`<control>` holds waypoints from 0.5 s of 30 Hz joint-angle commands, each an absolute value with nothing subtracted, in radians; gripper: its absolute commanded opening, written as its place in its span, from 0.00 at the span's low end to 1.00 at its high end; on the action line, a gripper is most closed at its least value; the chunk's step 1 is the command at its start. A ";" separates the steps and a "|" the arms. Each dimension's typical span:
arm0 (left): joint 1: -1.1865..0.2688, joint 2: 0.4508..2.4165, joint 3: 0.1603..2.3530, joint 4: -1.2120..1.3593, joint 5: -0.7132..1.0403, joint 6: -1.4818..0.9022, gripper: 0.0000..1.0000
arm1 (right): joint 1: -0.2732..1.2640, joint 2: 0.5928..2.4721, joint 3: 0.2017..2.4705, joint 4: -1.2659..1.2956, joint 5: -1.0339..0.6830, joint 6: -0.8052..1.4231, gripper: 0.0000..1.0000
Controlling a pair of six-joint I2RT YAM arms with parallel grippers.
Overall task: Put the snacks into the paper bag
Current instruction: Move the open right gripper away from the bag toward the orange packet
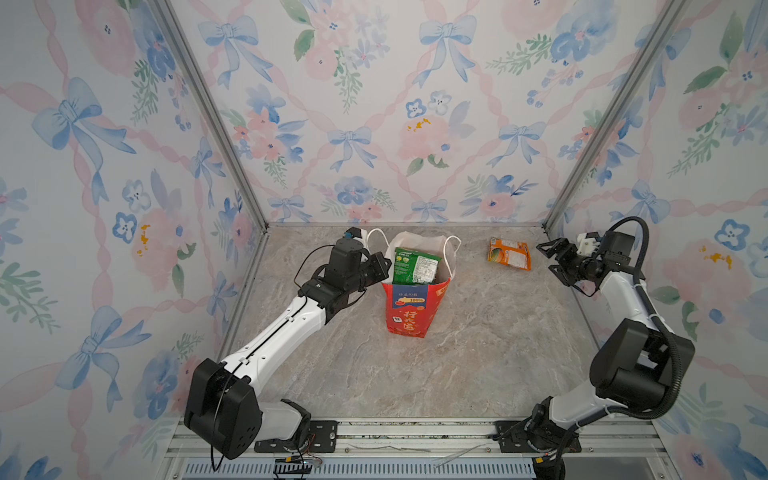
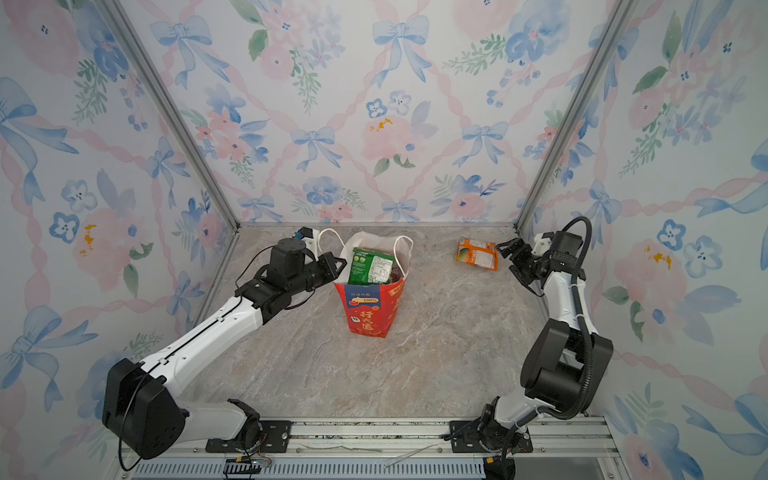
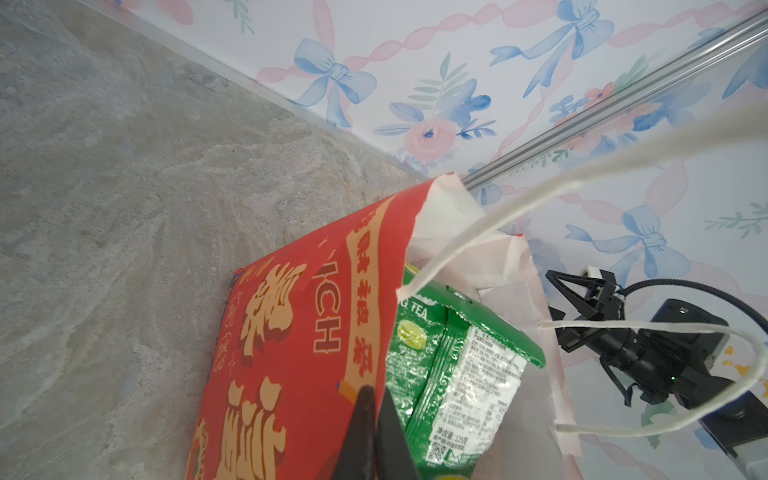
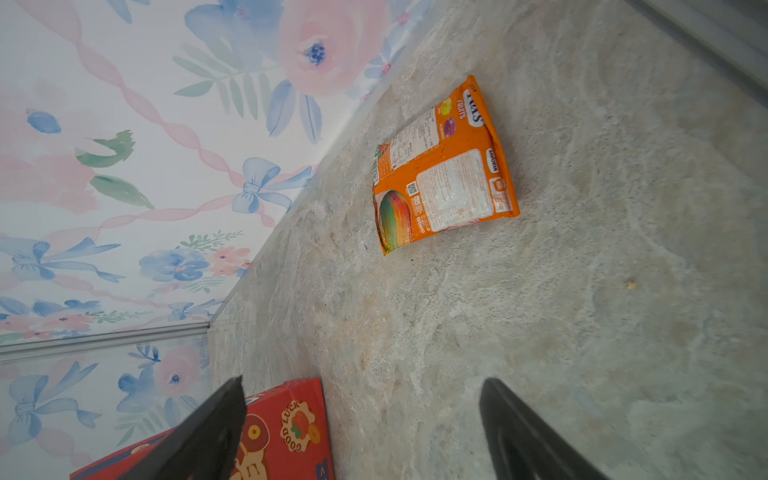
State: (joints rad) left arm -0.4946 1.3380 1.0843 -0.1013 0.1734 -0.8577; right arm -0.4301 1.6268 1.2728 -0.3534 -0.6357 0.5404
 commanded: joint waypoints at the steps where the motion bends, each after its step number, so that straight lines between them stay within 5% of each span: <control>1: -0.487 1.331 1.105 -0.061 0.201 -0.847 0.00 | -0.441 1.689 1.263 -0.284 -0.640 0.560 0.91; 15: -0.474 1.336 1.100 -0.062 0.201 -0.850 0.00 | -0.468 1.964 1.260 -0.043 -0.660 0.732 0.92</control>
